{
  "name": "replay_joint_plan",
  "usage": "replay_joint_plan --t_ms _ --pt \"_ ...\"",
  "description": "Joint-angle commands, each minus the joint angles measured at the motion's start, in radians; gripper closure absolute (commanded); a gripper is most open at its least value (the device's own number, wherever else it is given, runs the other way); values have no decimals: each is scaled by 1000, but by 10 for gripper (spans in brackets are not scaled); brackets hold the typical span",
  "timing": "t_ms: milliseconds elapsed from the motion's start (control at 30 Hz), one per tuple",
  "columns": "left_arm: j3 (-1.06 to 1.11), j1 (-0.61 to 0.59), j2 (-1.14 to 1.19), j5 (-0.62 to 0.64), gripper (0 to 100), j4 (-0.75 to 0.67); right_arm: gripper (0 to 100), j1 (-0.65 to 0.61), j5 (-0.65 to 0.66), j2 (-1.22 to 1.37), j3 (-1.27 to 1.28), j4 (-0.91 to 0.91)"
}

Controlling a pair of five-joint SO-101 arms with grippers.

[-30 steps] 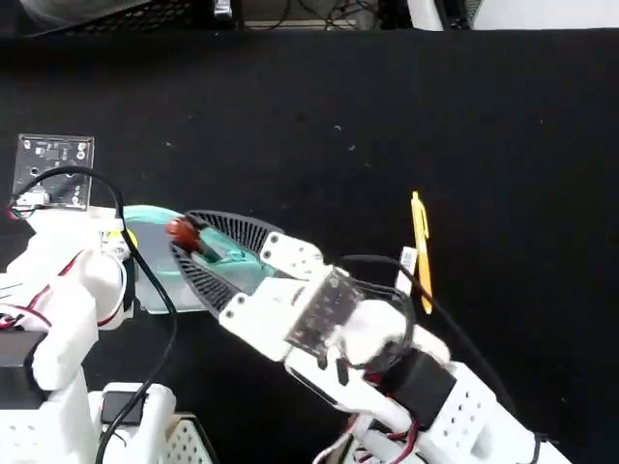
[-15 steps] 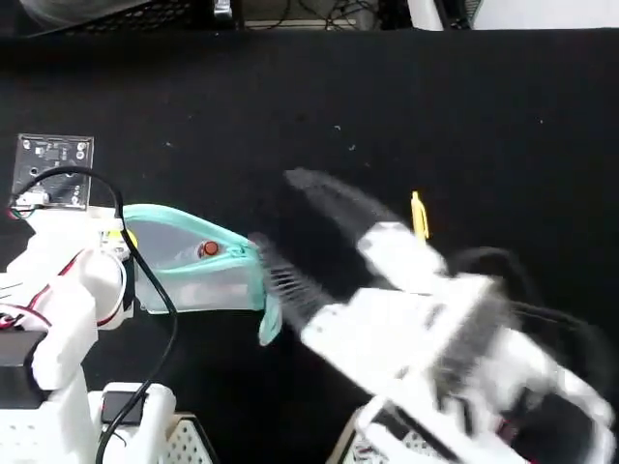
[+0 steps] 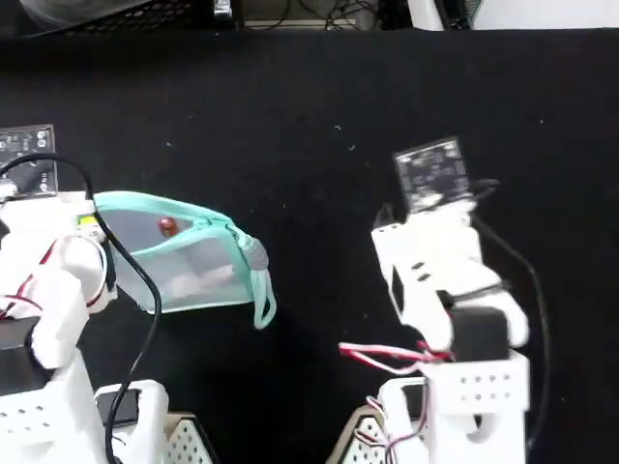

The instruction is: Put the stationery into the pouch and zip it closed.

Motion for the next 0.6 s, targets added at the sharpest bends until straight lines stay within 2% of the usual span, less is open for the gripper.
replay_joint_plan --t_ms 0,167,300,567 --pt "147 27 40 -2 970 -17 790 23 31 -4 91 -83" --pt "156 35 78 5 970 -63 790 21 28 -10 134 -95" --pt "142 28 104 5 970 -40 790 37 28 -10 131 -92" --pt "145 33 107 5 970 -35 812 187 28 96 88 -158"
